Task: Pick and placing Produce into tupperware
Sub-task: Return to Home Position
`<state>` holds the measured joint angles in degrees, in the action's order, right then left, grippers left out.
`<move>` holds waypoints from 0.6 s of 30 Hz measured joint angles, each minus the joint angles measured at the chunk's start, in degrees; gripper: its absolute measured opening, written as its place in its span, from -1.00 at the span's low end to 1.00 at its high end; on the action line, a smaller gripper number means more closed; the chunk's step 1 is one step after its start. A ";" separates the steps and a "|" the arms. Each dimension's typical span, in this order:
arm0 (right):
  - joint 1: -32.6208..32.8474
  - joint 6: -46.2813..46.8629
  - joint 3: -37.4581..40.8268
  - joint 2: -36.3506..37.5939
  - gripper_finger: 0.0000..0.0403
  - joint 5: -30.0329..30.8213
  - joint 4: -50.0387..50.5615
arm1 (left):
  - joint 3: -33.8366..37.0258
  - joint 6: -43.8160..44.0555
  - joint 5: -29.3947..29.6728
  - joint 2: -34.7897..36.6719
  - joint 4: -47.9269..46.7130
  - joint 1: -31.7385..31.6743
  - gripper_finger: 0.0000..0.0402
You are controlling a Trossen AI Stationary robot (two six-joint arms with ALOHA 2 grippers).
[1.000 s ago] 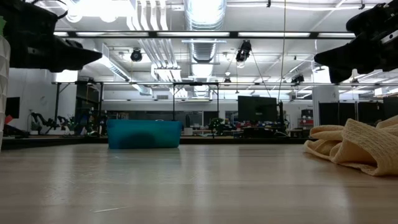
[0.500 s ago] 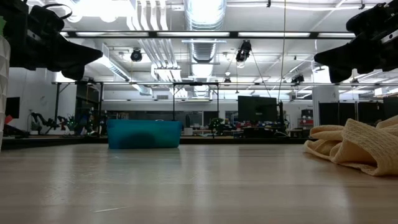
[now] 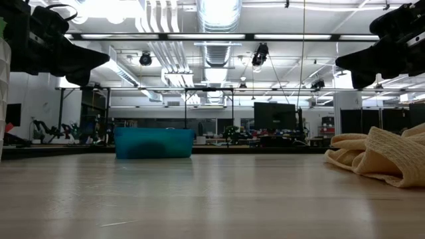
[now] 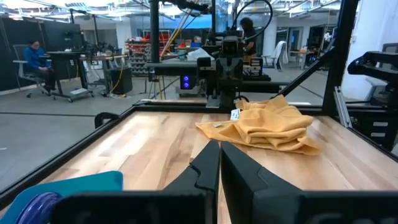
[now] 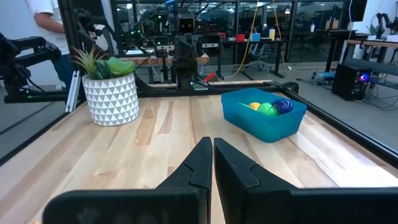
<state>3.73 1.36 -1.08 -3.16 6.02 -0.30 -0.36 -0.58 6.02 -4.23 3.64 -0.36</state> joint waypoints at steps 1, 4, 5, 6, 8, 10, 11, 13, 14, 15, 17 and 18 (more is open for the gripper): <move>0.00 -0.16 0.00 0.00 -0.96 0.00 0.00 | 0.00 0.00 0.00 0.00 0.00 0.00 -1.00; 0.00 0.04 0.00 0.00 -0.96 0.00 0.00 | 0.02 0.00 -0.01 -0.02 0.00 0.00 -1.00; 0.00 0.22 0.00 -0.02 -0.96 0.00 0.00 | 0.02 0.00 0.00 -0.02 0.00 0.00 -1.00; 0.00 0.24 0.00 0.00 -0.96 0.00 0.00 | 0.02 0.00 -0.01 -0.02 0.00 0.00 -1.00; 0.00 -0.03 0.00 0.00 -0.96 0.00 0.00 | 0.02 0.00 -0.02 -0.02 0.00 0.00 -1.00; 0.00 -0.15 0.00 0.00 -0.96 0.00 0.00 | 0.04 0.00 0.00 -0.02 0.00 0.00 -1.00; 0.00 -0.10 0.00 0.00 -0.96 0.00 0.00 | 0.04 0.00 0.00 -0.02 0.00 0.00 -1.00; 0.00 0.26 0.00 0.00 -0.96 0.00 0.00 | 0.04 -0.02 -0.01 -0.02 0.00 0.00 -1.00; 0.00 0.23 0.02 0.00 -0.96 0.00 0.00 | 0.07 -0.02 -0.01 -0.02 0.00 0.00 -1.00; 0.00 0.08 0.00 0.00 -0.96 0.00 0.00 | 0.07 -0.01 -0.01 -0.02 0.00 0.00 -1.00; 0.00 -0.17 0.00 0.00 -0.96 0.00 0.00 | 0.07 -0.02 0.00 -0.02 0.00 0.00 -1.00; 0.00 -0.16 0.02 0.00 -0.96 0.00 0.00 | 0.07 -0.02 -0.01 -0.02 0.00 0.00 -1.00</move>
<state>3.73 1.21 -1.07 -3.16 6.02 -0.30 -0.30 -0.60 6.01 -4.25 3.64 -0.36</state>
